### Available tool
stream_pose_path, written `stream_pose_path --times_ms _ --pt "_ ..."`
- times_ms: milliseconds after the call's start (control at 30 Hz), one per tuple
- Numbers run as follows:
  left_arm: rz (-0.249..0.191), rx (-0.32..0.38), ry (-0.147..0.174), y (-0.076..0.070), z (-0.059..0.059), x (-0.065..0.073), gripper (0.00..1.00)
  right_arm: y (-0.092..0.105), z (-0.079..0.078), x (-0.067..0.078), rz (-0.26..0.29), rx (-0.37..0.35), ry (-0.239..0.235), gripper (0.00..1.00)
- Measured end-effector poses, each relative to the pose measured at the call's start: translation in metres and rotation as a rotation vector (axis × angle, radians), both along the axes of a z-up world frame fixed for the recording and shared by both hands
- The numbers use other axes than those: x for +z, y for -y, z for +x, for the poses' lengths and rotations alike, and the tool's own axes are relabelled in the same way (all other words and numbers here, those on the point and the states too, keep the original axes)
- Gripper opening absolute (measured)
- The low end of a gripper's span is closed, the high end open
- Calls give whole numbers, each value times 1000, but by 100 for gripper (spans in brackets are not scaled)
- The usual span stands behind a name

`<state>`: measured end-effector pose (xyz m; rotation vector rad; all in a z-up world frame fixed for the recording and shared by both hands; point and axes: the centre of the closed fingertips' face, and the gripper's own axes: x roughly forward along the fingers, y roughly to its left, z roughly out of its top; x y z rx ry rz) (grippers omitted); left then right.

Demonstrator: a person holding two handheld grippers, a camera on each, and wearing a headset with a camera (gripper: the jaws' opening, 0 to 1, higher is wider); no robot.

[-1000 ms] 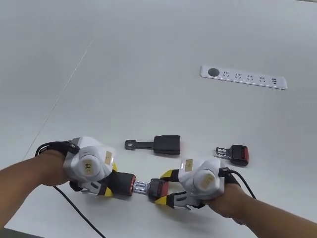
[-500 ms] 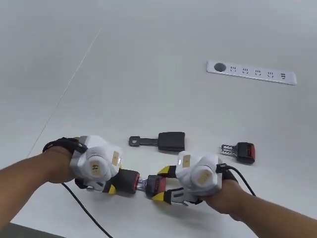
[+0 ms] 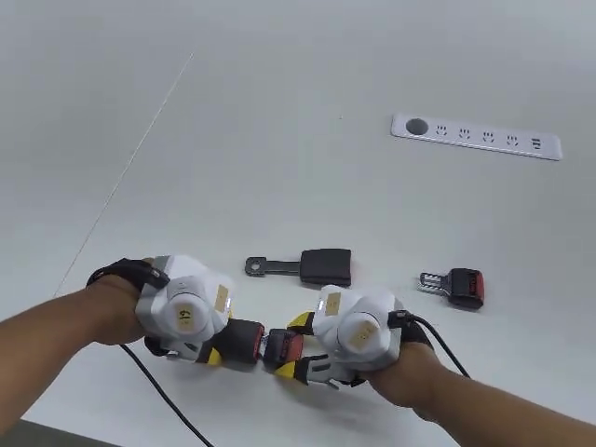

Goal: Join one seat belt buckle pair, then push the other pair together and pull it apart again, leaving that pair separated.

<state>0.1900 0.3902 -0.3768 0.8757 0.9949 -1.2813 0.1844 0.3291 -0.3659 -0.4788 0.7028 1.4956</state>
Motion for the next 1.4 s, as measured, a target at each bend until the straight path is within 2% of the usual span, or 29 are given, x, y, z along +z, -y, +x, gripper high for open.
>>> stream_pose_path --times_ms 33,67,133,267,500,567,667,767,800,933,1400 --pt "-21 -5 2 4 0 0 33 6 1 -3 -42 -18 0 33" --pt "-34 6 2 2 -1 0 33 -1 2 -2 -26 -7 17 33" --pt "-42 10 2 2 -1 0 33 1 2 -1 -28 -5 19 33" --pt "-19 -24 2 4 -1 -1 33 2 3 -2 -34 4 26 33" --pt "-7 -66 2 3 -1 -2 33 3 4 -2 -52 19 50 33" --pt "-20 -72 3 3 -1 -2 33 4 5 -2 -52 18 52 33" --pt "-42 -63 3 2 -1 -1 33 4 5 -1 -53 38 82 33" --pt "-35 -63 5 4 -1 -1 33 5 5 -1 -55 38 83 33" --pt "-46 -58 2 3 0 -1 33 6 6 -1 -50 45 99 33" --pt "-76 -48 7 3 0 -1 33 6 6 0 -33 38 103 33" --pt "-133 -33 16 4 -1 3 32 7 5 2 18 32 135 33"
